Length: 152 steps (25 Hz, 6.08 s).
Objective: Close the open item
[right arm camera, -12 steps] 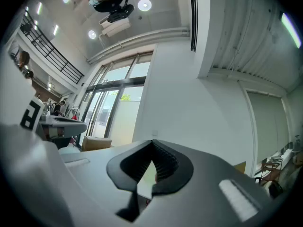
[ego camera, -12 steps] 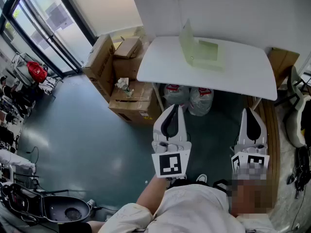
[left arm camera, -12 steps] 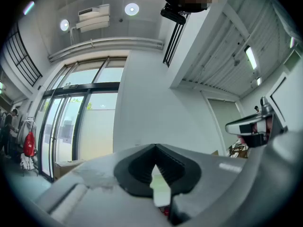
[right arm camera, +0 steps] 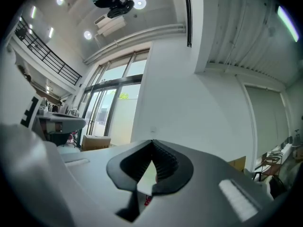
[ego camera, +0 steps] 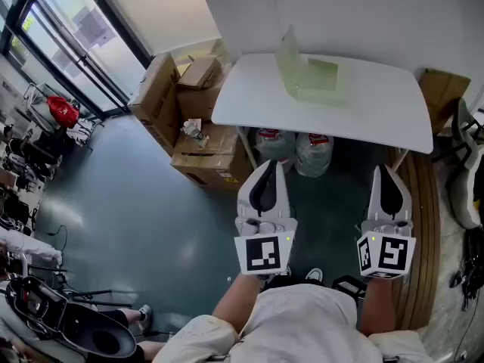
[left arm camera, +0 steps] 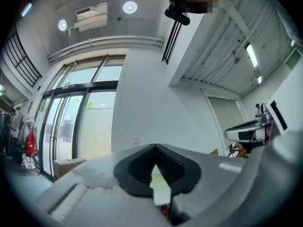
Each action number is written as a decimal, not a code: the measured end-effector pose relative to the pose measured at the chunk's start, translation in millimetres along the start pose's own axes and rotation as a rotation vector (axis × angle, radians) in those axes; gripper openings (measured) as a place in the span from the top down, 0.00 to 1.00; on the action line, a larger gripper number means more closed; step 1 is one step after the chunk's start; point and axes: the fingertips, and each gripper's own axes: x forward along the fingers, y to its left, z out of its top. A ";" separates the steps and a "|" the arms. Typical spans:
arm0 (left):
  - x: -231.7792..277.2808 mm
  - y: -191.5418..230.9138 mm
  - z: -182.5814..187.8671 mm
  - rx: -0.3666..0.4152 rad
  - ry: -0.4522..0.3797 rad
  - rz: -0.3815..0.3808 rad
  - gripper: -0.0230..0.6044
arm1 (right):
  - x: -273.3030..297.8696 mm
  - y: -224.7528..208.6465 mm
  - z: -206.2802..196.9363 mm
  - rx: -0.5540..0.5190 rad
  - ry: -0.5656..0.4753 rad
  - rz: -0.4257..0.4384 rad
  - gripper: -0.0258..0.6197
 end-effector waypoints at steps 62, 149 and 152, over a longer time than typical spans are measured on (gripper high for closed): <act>216.7 126.8 -119.0 -0.111 0.031 -0.025 0.96 | 264.8 70.6 -75.8 -0.198 0.122 0.055 0.96; 554.6 164.3 -216.5 -0.124 0.228 -0.051 0.93 | 611.5 -63.1 -159.2 -0.168 0.172 0.121 0.96; 541.0 159.4 -231.2 -0.122 0.257 -0.078 0.84 | 614.7 -56.1 -160.7 -0.166 0.173 0.123 0.96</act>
